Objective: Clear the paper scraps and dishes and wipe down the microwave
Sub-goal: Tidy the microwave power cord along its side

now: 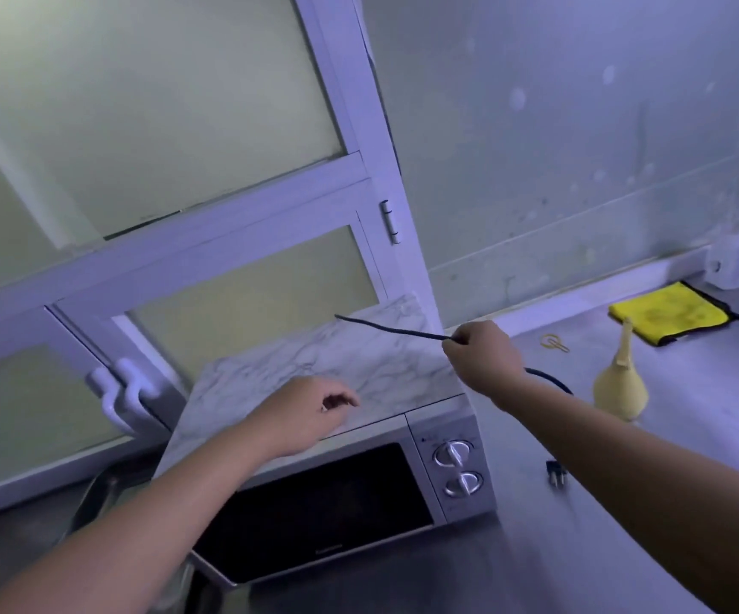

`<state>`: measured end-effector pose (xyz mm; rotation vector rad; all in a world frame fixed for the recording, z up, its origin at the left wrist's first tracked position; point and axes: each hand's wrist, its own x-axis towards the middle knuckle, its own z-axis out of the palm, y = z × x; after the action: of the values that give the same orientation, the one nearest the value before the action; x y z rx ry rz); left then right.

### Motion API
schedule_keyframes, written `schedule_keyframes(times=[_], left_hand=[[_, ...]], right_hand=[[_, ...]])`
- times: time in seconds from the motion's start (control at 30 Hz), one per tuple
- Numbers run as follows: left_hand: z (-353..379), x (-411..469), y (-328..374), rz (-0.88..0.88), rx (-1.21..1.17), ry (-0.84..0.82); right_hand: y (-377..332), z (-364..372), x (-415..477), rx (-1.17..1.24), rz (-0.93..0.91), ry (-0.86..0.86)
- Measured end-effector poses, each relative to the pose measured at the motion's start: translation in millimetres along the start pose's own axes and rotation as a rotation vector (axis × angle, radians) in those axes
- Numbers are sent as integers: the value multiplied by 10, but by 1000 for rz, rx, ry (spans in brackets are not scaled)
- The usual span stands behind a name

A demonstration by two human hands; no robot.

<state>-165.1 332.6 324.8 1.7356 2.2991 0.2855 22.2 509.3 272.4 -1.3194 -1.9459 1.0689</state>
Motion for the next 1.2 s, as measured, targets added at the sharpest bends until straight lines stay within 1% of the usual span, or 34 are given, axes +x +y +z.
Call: schedule_keyframes(times=[0.1,0.17,0.27,0.37,0.47,0.53,0.63,0.7,0.77,0.83,0.9,0.97,1.03,1.1,1.17,1.2], left_hand=[[-17,462,-306,-104,-58,129],[-9,804,-498,-176,-67,178],[54,1281,-782,-273,-51,191],[159,1684,-1052,-357,-117,247],[229,1985,-1228,-338,-158,346],[234,2163,-1294,-299,-98,408],[172,2442,-1320,-269,-39,443],[102,2630,-1237,-263,-36,460],[11,2836,-1007,-187,-14,480],[-87,3041,-645,-43,50,462],[-163,3179,-219,76,164,415],[-194,3252,195,158,282,370],[-145,3265,589,224,317,317],[-24,3184,950,285,314,208],[163,3019,1158,338,321,29],[258,2930,1180,332,308,-38]], right_hand=[[32,248,77,-195,-17,68],[28,453,115,-224,-39,74],[55,659,170,-290,-93,52],[127,714,206,-330,-59,51],[143,732,191,-360,-38,96],[144,760,193,-393,-43,78],[146,767,215,-366,-6,40],[156,773,215,-368,10,20],[156,776,212,-345,26,3],[152,751,224,-270,55,16],[156,715,237,-169,96,73],[159,694,227,-84,140,127],[165,695,202,-33,150,172],[156,685,186,8,152,213],[158,671,170,35,151,224],[162,665,164,39,150,225]])
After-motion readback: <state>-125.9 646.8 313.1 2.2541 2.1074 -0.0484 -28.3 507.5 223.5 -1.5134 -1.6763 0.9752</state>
